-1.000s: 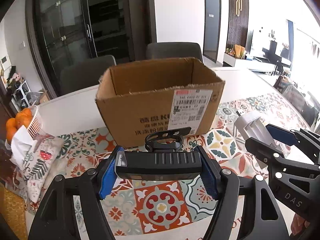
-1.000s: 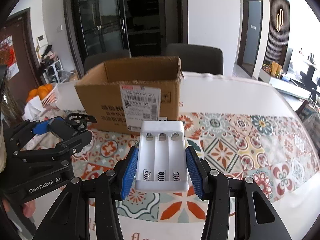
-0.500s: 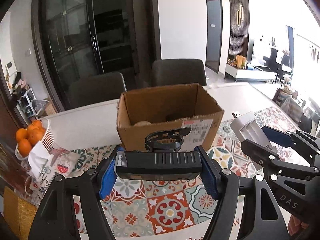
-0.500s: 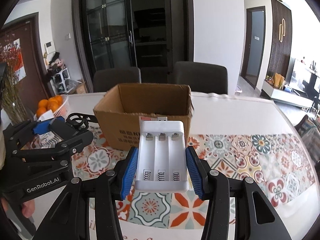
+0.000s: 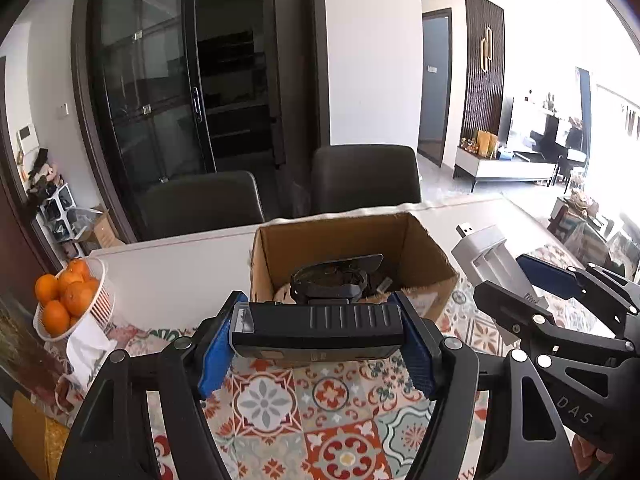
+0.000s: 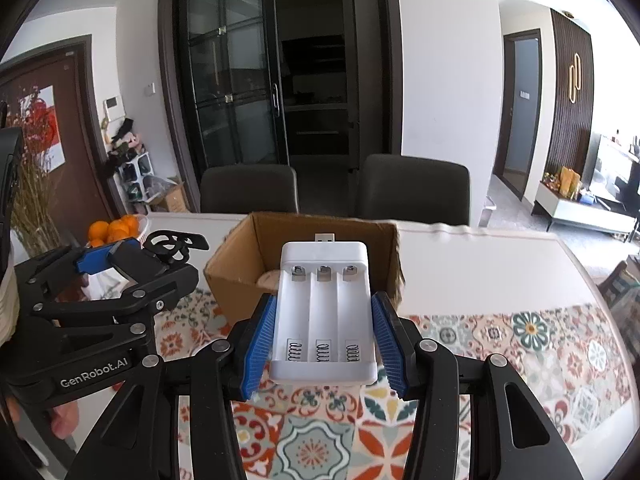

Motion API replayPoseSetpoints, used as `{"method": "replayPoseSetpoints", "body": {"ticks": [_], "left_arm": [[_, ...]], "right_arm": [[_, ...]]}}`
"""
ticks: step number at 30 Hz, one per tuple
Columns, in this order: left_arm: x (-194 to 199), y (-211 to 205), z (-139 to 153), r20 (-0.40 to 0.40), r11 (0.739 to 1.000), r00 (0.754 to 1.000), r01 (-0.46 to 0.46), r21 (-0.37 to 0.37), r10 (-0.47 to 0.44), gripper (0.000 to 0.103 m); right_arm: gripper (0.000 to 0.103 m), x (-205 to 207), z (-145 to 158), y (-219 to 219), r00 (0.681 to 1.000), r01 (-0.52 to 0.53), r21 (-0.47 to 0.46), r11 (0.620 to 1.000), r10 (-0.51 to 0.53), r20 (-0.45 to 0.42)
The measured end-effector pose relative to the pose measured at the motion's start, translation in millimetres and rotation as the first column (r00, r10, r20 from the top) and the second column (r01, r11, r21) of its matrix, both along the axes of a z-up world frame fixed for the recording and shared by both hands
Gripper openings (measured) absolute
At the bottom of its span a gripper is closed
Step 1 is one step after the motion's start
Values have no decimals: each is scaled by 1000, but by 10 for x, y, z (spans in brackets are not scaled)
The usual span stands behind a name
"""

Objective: Organize rigid objects
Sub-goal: 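Carry the charger and black holder over the cardboard box with both tools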

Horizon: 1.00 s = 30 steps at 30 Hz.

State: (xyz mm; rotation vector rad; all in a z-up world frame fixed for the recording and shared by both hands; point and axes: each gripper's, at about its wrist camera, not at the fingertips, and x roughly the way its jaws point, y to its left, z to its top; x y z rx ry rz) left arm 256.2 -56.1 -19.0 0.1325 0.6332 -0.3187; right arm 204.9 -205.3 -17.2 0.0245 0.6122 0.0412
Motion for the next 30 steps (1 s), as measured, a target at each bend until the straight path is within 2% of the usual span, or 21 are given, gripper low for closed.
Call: {"method": "replayPoseSetpoints", "body": {"ticks": [17,25,30], "left_arm": [[697,-141,66,-6,1000,1000,7,3,-7,71],[1068,-261,-27,-43,999,999,15,32,-13,71],[1244,-306,-161,-73,999,997,-5,51,9,71]], "right_arm": [[49,740,156,-54,999,-23,-42,999,24,30],[49,1092,121,-96,1000,-25,-58,998,25,4],[49,1309,-8,-154,999,-26,-52,998,23,-41]]}}
